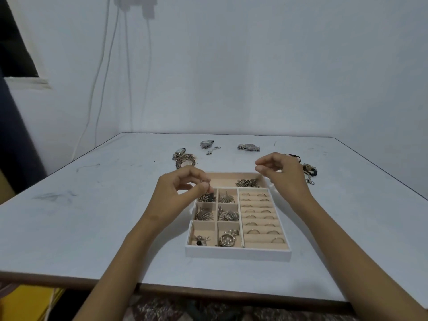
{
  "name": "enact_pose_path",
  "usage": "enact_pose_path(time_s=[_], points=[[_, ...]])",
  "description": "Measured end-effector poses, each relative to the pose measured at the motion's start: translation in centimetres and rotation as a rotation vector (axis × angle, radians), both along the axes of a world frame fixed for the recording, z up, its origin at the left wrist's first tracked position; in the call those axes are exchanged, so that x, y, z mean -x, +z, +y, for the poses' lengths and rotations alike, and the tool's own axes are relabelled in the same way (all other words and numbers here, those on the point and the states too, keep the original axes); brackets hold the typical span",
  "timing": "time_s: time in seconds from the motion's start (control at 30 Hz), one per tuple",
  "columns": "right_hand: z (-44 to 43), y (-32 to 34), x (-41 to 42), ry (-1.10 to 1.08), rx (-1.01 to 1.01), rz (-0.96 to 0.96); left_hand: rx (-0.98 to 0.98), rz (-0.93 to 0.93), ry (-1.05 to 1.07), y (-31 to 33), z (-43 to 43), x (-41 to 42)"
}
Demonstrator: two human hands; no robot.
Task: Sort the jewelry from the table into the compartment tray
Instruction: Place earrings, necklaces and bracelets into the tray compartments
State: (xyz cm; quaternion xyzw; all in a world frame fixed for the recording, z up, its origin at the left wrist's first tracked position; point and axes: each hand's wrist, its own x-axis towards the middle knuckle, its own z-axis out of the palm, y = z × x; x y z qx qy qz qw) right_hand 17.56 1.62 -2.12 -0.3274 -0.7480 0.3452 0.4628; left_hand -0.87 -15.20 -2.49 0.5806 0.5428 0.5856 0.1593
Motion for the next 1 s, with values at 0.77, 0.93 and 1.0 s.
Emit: enact_pose_path(time_s=[0.77,0.93,1.0], points=[[-1.7,0.4,0.1,0.05,-0.052,-0.084,0.248,0.035,-0.226,-1.4,-2.2,-0.1],[-1.8,0.4,0.1,0.052,-0.062,-0.09,0.291,0.144,-0.155,-1.3,-2.2,-0.1],[-1.8,0.4,0.1,0.052,-0.066,-0.097,0.298,0.189,-0.147,-1.4,-2.2,0.0]])
